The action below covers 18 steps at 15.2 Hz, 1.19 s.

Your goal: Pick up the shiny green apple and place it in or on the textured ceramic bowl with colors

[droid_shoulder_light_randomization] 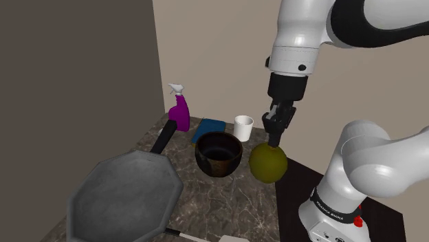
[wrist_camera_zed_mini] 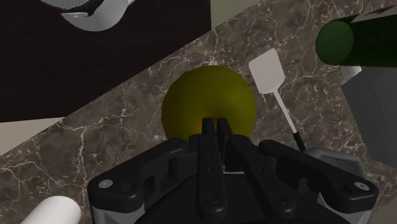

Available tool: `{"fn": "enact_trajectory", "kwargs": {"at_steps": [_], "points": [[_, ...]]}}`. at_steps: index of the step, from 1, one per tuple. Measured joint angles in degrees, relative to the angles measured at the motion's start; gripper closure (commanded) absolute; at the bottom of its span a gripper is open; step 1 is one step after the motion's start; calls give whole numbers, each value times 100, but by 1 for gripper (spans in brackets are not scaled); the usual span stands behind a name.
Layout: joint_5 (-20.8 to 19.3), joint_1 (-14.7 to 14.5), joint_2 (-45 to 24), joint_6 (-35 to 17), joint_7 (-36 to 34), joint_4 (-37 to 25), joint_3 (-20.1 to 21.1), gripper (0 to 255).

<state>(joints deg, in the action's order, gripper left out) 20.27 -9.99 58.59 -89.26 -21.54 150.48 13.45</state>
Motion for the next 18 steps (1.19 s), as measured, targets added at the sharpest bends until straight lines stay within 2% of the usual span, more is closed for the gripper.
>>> {"fn": "enact_trajectory", "kwargs": {"at_steps": [11, 18], "points": [[-170, 76, -322, 626, -104, -954, -167, 255], [-514, 349, -1714, 464, 191, -2120, -374, 255]]}}
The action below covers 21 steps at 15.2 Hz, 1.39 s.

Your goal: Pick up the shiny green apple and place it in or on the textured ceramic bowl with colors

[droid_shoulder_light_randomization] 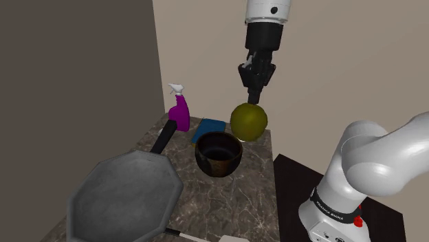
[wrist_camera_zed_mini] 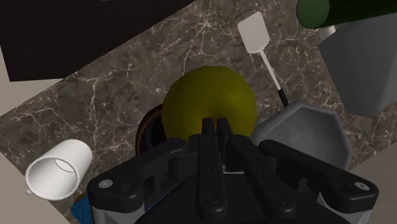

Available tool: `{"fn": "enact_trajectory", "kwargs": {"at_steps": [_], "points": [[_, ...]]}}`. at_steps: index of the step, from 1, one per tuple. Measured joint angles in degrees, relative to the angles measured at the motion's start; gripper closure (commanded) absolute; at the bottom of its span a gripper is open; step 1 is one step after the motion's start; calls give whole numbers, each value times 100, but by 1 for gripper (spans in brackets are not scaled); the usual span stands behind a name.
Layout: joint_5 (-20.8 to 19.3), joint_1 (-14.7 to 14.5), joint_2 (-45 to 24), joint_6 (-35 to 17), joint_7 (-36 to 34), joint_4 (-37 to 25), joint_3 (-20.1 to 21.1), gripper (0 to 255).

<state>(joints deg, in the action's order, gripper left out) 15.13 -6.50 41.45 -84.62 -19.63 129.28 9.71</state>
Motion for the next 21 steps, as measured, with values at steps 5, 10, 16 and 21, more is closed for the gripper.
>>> {"fn": "enact_trajectory", "kwargs": {"at_steps": [5, 10, 16, 21], "points": [[-252, 177, -1137, 85, 201, -1171, -167, 255], [-355, 242, -1764, -7, 289, -1687, -206, 255], [-344, 239, -1701, -422, 358, -1204, -187, 255], [-326, 235, -1633, -816, 426, -736, -171, 255]]}}
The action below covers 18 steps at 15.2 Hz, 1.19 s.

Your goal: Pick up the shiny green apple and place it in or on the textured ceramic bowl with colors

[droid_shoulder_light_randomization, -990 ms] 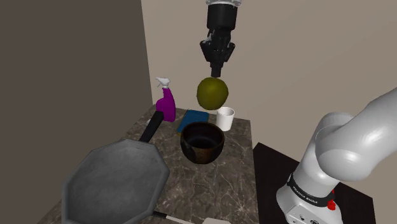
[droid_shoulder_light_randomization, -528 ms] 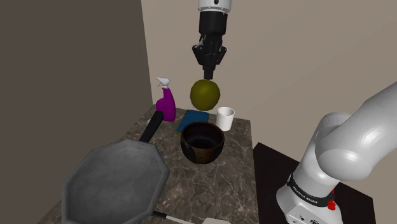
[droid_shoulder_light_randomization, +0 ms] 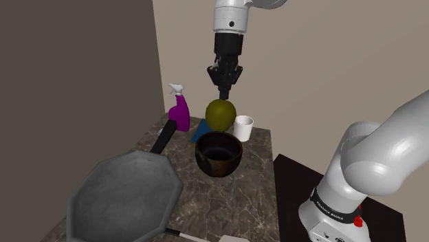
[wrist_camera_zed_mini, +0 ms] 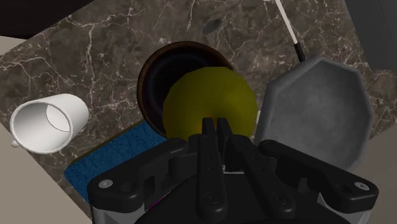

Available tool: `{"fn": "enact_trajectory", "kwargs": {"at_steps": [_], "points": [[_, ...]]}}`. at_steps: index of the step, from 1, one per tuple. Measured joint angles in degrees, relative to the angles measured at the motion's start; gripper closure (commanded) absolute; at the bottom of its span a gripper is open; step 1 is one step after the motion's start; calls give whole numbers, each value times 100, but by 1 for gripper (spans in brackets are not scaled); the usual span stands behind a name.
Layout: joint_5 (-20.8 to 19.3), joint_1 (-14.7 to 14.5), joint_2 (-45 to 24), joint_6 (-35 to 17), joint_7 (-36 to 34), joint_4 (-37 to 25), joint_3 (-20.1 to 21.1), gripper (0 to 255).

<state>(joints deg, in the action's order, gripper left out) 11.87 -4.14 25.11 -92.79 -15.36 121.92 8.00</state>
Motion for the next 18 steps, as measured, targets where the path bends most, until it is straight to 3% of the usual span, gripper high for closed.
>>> {"fn": "enact_trajectory", "kwargs": {"at_steps": [13, 18], "points": [[69, -28, -10, -984, 118, 980, 82, 255], [70, -24, -20, -1051, 138, 1036, 78, 255]]}}
